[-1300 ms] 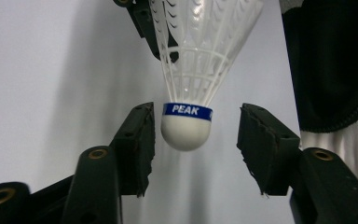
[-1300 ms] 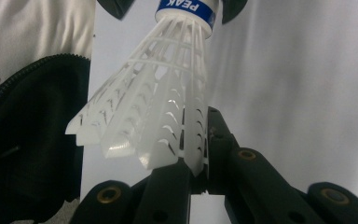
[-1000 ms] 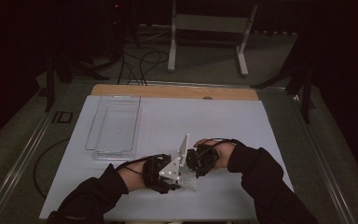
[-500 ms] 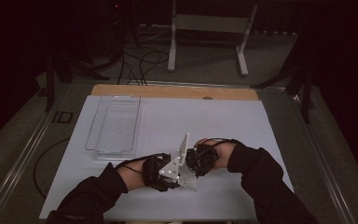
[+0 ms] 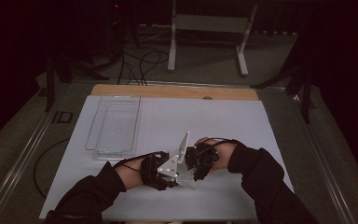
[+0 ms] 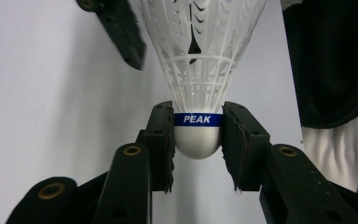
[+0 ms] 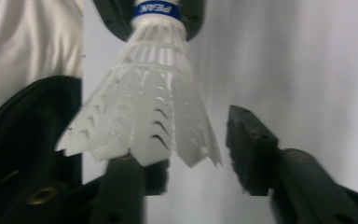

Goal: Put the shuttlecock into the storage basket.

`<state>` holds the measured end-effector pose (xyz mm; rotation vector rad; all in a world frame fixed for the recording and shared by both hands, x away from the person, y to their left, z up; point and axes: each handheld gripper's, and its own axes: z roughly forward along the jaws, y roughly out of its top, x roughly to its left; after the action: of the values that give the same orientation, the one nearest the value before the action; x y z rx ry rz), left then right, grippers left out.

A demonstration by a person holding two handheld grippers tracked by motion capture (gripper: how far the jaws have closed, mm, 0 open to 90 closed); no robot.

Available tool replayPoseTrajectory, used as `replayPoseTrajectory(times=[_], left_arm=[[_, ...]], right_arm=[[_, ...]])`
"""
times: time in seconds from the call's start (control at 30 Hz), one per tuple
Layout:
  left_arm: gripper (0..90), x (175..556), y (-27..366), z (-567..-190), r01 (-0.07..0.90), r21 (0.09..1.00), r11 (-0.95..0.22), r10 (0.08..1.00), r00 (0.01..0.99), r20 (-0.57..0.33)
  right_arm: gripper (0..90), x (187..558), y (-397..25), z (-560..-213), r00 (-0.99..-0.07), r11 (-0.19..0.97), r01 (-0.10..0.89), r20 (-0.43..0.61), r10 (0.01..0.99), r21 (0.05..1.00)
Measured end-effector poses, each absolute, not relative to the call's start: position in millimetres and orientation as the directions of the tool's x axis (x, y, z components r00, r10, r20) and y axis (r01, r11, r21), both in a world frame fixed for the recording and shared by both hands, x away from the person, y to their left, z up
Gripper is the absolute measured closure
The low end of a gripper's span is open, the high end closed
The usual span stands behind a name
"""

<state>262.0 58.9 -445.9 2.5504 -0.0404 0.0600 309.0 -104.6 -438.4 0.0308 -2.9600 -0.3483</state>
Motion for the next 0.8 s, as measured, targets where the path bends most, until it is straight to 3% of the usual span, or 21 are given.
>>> replayPoseTrajectory(times=[0.3, 0.47, 0.5, 0.8], left_arm=[[65.3, 263.5, 64.4, -447.1, -0.016, 0.548, -0.836, -0.001, 1.000, 0.027], [65.3, 266.4, 71.4, -446.2, 0.006, 0.551, -0.835, 0.023, 0.999, 0.023], [65.3, 269.0, 74.2, -444.5, 0.038, 0.549, -0.835, 0.049, 0.999, 0.006], [65.2, 274.5, 85.0, -440.4, 0.118, 0.553, -0.825, 0.120, 0.992, -0.033]], right_arm=[[26.8, 314.6, -108.4, -438.2, -0.991, 0.966, 0.076, 0.124, 0.046, 0.247], [20.4, 316.3, -113.7, -437.6, -0.991, 0.963, 0.097, 0.117, 0.069, 0.252], [15.5, 317.6, -116.9, -436.8, -0.988, 0.960, 0.118, 0.128, 0.088, 0.254], [9.7, 320.6, -134.2, -437.0, -0.983, 0.941, 0.175, 0.103, 0.151, 0.289]])
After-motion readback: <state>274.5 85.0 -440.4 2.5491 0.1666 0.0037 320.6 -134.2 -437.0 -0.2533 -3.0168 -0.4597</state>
